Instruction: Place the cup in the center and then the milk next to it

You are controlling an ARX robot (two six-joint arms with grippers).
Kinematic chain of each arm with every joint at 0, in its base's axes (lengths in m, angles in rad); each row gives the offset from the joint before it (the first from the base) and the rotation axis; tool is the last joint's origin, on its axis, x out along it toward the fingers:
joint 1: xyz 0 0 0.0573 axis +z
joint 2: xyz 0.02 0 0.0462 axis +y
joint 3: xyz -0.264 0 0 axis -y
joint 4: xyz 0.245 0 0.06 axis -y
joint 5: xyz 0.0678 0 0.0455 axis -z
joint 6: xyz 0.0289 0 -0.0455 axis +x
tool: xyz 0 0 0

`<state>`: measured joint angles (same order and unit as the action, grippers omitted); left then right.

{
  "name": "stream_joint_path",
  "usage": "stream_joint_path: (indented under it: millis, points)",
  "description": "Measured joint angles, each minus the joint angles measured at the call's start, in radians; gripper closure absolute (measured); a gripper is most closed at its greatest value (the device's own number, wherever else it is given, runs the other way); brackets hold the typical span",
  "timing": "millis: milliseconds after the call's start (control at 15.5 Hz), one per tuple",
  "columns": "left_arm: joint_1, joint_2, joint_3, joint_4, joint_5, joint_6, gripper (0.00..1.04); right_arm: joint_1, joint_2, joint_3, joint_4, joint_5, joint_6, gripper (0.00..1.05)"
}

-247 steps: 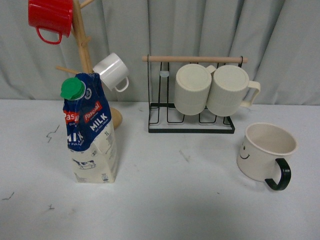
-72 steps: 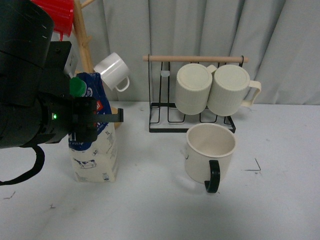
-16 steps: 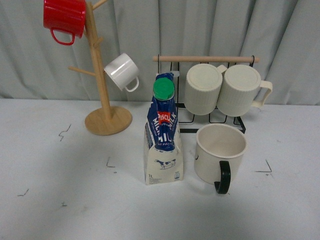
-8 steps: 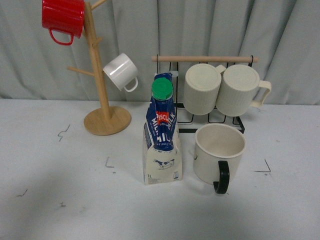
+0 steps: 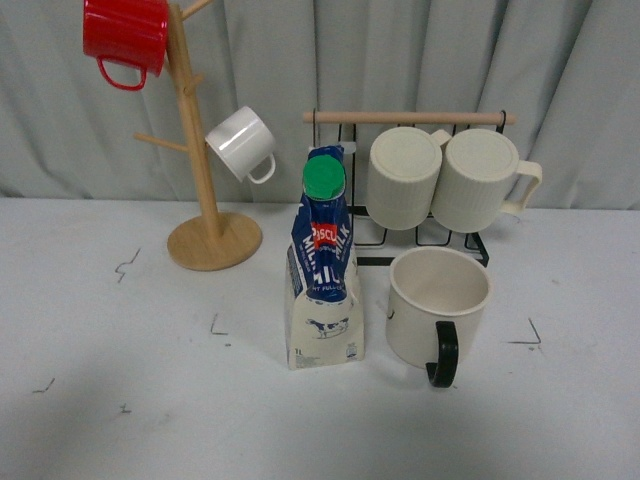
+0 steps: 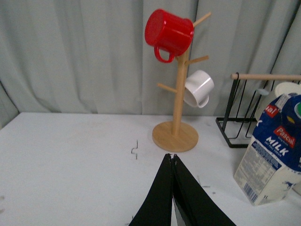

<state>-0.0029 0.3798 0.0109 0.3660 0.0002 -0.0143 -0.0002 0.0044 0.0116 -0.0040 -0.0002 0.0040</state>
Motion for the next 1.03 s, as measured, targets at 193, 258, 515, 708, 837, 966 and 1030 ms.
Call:
stream_joint_path:
  millis: [193,258,515,708,837,966,1030]
  points:
    - [0.000,-0.084,0.000,-0.063,0.000,0.000,1.03,0.000,0.000,0.000,0.000,0.000,0.000,0.06]
    - [0.000,-0.106,0.000,-0.092,0.000,0.000,1.03,0.000,0.000,0.000,0.000,0.000,0.000,0.06]
    - [0.000,-0.175,0.000,-0.159,0.000,0.000,1.03,0.000,0.000,0.000,0.000,0.000,0.000,0.06]
    - [0.000,-0.259,0.002,-0.270,-0.002,0.000,1.03,0.000,0.000,0.000,0.000,0.000,0.000,0.06]
    - [0.000,-0.372,0.005,-0.352,0.000,0.000,1.03,0.000,0.000,0.000,0.000,0.000,0.000,0.06]
    - [0.000,-0.372,0.001,-0.374,0.000,0.000,1.03,0.000,0.000,0.000,0.000,0.000,0.000,0.06]
    - [0.000,-0.372,0.001,-0.371,0.000,0.000,1.03,0.000,0.000,0.000,0.000,0.000,0.000,0.06]
